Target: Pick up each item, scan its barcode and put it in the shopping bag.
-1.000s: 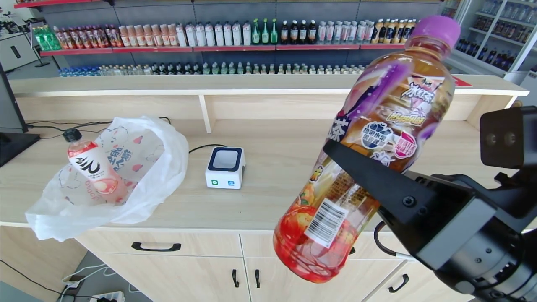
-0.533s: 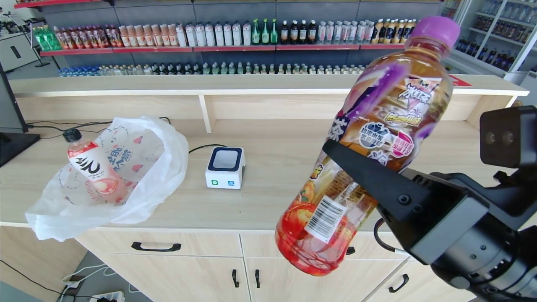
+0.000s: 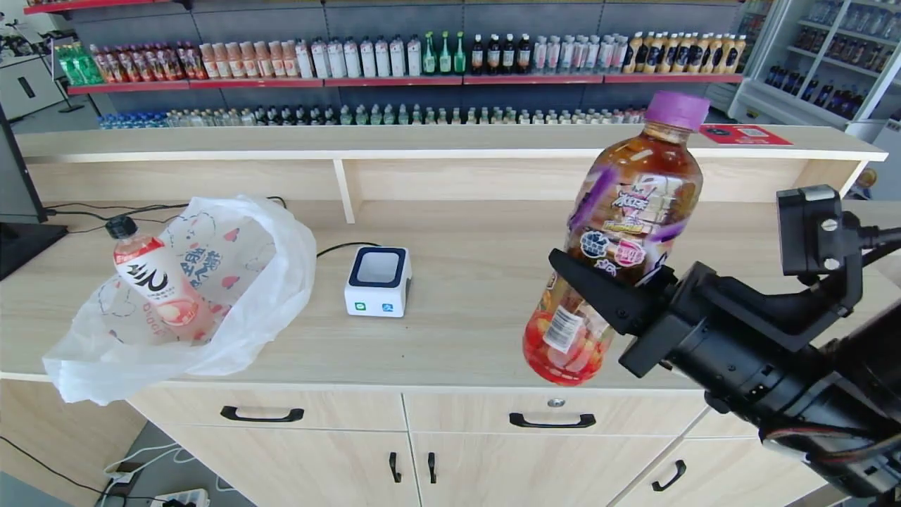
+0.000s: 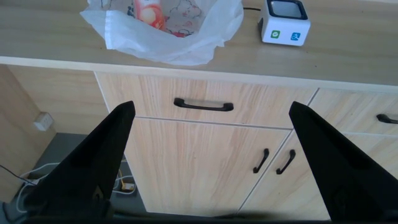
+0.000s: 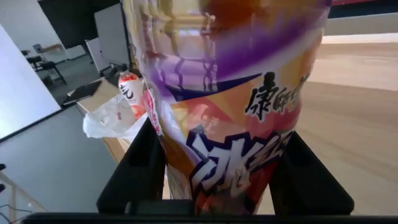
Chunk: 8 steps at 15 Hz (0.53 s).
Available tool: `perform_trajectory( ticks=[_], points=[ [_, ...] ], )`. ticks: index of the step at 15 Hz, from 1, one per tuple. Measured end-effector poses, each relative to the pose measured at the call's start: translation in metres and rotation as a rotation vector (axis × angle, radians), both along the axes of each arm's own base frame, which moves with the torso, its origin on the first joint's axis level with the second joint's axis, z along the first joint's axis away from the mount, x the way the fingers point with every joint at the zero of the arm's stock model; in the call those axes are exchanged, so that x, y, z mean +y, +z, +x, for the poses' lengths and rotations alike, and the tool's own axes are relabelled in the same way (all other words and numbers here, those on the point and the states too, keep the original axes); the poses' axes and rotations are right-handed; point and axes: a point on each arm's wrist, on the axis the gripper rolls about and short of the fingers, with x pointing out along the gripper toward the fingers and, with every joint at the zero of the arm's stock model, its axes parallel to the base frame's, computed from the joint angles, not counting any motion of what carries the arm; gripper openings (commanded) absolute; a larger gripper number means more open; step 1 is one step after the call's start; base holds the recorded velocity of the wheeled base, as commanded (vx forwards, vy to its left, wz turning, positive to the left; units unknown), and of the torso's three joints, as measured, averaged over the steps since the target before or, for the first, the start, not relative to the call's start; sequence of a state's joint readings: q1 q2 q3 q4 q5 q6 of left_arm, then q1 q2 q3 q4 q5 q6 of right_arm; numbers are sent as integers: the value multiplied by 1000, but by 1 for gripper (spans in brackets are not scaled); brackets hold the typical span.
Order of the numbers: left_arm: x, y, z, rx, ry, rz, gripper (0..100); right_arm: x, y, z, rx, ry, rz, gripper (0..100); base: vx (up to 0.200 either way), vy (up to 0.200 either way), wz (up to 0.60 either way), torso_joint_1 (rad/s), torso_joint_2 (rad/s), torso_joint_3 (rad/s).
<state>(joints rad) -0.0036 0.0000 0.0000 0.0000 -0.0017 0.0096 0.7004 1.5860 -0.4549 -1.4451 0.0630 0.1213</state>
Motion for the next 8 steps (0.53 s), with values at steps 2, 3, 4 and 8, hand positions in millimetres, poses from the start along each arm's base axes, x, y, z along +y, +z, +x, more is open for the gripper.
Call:
perform_trajectory(
  ticks=[2,3,4,8],
  points=[
    [0,0,0,0,0,0,100,-21,1,21,-79,-168,-107,0,0,0,0,0,0,0],
    [0,0,0,0,0,0,100,-33,2,29,-99,-237,-133,0,0,0,0,0,0,0],
    [0,0,0,0,0,-1,100,-47,3,36,-110,-306,-149,0,0,0,0,0,0,0],
    [0,0,0,0,0,-3,100,-87,-3,42,-106,-477,-175,0,0,0,0,0,0,0]
  ],
)
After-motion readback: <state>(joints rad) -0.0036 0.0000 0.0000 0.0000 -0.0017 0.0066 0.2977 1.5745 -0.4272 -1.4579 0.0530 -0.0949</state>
